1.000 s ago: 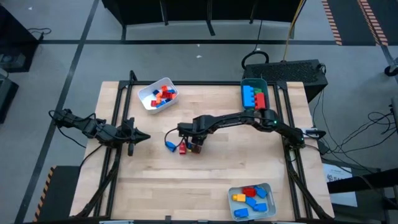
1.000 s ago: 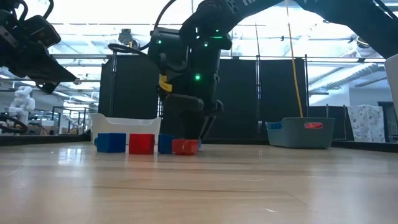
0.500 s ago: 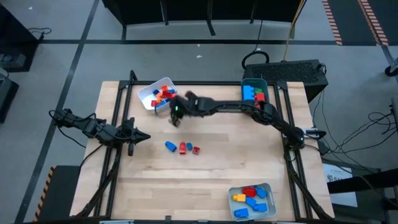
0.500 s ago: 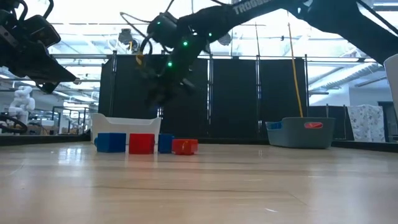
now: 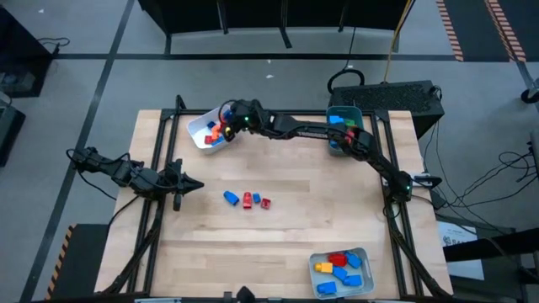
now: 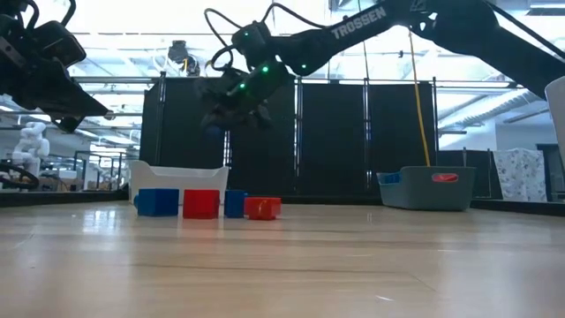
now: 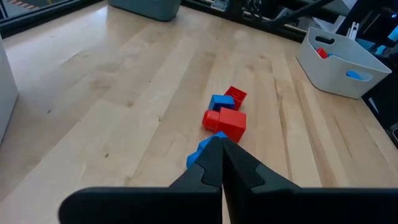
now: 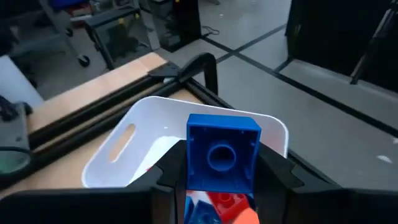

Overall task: Sort blocks by size
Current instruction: Put the small 4 stud blue game piece into the white bin, then put the 1 stud blue game piece into the gray bin

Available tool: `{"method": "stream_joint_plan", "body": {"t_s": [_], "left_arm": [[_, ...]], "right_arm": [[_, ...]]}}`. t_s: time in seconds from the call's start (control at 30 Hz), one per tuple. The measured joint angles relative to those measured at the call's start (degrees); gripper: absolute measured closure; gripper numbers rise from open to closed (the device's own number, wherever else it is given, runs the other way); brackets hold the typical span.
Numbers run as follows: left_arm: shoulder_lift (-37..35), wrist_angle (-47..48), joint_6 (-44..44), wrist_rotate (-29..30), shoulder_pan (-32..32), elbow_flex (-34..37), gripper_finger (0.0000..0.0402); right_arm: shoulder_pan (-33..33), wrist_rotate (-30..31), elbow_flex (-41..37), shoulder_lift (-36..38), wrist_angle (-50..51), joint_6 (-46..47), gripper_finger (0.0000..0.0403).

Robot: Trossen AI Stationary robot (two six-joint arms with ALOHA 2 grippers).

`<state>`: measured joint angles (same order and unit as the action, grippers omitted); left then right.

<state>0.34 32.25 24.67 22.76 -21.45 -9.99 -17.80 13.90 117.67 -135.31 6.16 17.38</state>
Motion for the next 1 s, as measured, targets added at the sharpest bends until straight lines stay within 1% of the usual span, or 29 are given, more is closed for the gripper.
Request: {"method": "stream_joint_plan", "body": {"t_s": [0.07, 0.13, 0.23, 0.33, 0.53, 0.57, 0.7, 0.77, 0.83, 0.9, 0.93, 1.0], "left_arm": [[0.0, 0.0, 0.0, 0.0, 0.0, 0.0, 0.04], [0.0, 0.0, 0.0, 0.0, 0.0, 0.0, 0.04], [0.0, -0.1, 0.0, 0.0, 0.0, 0.0, 0.04], [0.0, 0.0, 0.3, 0.0, 0.0, 0.0, 0.04], [0.0, 0.1, 0.3, 0.0, 0.0, 0.0, 0.04], [0.0, 0.1, 0.3, 0.0, 0.0, 0.0, 0.04], [0.0, 0.0, 0.0, 0.0, 0.0, 0.0, 0.04], [0.0, 0.0, 0.0, 0.0, 0.0, 0.0, 0.04], [0.0, 0.0, 0.1, 0.0, 0.0, 0.0, 0.04], [0.0, 0.0, 0.2, 0.0, 0.0, 0.0, 0.04], [0.0, 0.0, 0.4, 0.0, 0.0, 0.0, 0.04], [0.0, 0.0, 0.5, 0.0, 0.0, 0.0, 0.04]], "right_arm": [[-0.2, -0.4, 0.0, -0.3, -0.6, 0.4, 0.0295], [-0.3, -0.6, 0.0, -1.2, -3.3, 0.6, 0.0295], [-0.7, -2.1, 0.1, -4.2, -8.6, 1.9, 0.0295], [-1.2, -3.3, 0.0, -7.2, -11.1, 3.2, 0.0295], [-1.5, -3.4, 0.1, -8.2, -12.2, 3.0, 0.029], [-1.5, -3.4, 0.1, -8.2, -12.1, 2.9, 0.0274], [-1.5, -3.5, 0.1, -8.2, -12.0, 1.5, 0.0164], [-1.5, -3.5, 0.1, -8.1, -12.0, 1.2, 0.0123], [-1.5, -3.4, 0.1, -8.0, -12.0, 1.3, 0.0102], [-1.4, -4.3, 0.1, -8.0, -11.8, 2.1, 0.0096], [-1.3, -6.0, 0.1, -7.8, -11.1, 2.5, 0.0097], [-1.0, -11.7, 0.1, -6.3, -7.6, 2.7, 0.0102]]}}
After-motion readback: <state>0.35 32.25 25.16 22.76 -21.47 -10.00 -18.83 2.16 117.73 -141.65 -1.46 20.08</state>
